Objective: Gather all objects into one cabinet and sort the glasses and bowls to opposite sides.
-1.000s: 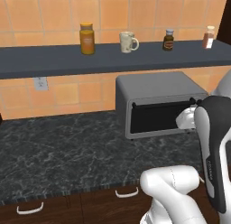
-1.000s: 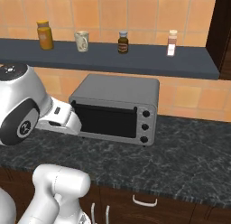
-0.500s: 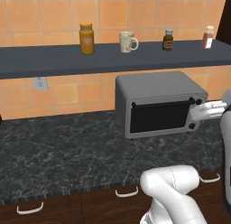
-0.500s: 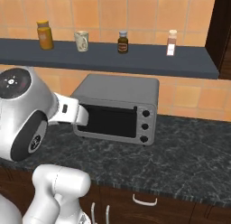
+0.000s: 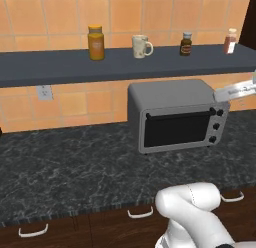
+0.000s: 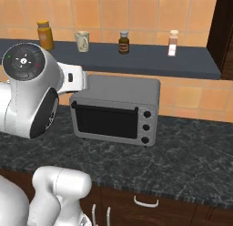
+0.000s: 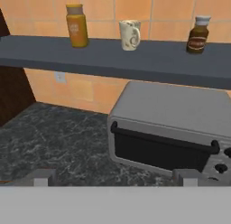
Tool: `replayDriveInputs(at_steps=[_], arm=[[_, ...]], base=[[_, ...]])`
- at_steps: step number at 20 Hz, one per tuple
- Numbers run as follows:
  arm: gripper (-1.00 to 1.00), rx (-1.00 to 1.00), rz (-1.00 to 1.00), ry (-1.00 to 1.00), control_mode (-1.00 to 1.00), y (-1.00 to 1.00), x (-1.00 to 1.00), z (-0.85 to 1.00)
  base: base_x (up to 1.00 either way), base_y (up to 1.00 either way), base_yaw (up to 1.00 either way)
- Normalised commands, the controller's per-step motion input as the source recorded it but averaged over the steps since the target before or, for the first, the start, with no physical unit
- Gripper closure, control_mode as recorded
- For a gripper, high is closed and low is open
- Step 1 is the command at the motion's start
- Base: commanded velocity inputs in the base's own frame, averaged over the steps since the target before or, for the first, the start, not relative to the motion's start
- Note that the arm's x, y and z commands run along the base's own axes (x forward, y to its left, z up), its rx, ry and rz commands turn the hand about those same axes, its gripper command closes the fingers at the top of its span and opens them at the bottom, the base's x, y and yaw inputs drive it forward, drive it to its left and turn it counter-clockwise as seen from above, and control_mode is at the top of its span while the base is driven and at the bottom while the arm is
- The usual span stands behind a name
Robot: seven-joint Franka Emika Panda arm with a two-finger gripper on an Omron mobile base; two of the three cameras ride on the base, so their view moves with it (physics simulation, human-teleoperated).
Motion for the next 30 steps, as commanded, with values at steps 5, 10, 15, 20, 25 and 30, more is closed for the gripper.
replayDriveInputs(at_steps=[5,10,15,20,25,30], arm=[[-1.00,0.00,0.15,-0.06,-1.00,0.28,0.54,0.35],[-1.00,0.01,0.11,-0.01,-1.00,0.21,0.63,0.20],[-1.00,0.00,0.11,0.01,-1.00,0.43,0.63,0.00],[-1.00,0.00,0.02,0.01,-1.00,0.31,0.47,0.00],[-1.00,0.00,0.00,0.01,-1.00,0.13,0.67,0.00],[-1.00,0.00,0.00,0.00,-1.00,-0.04,0.69,0.00]], base=[[0.00,0.00,0.00],[0.00,0.00,0.00],[0.00,0.00,0.00],[0.00,0.00,0.00],[0.00,0.00,0.00],[0.00,0.00,0.00]])
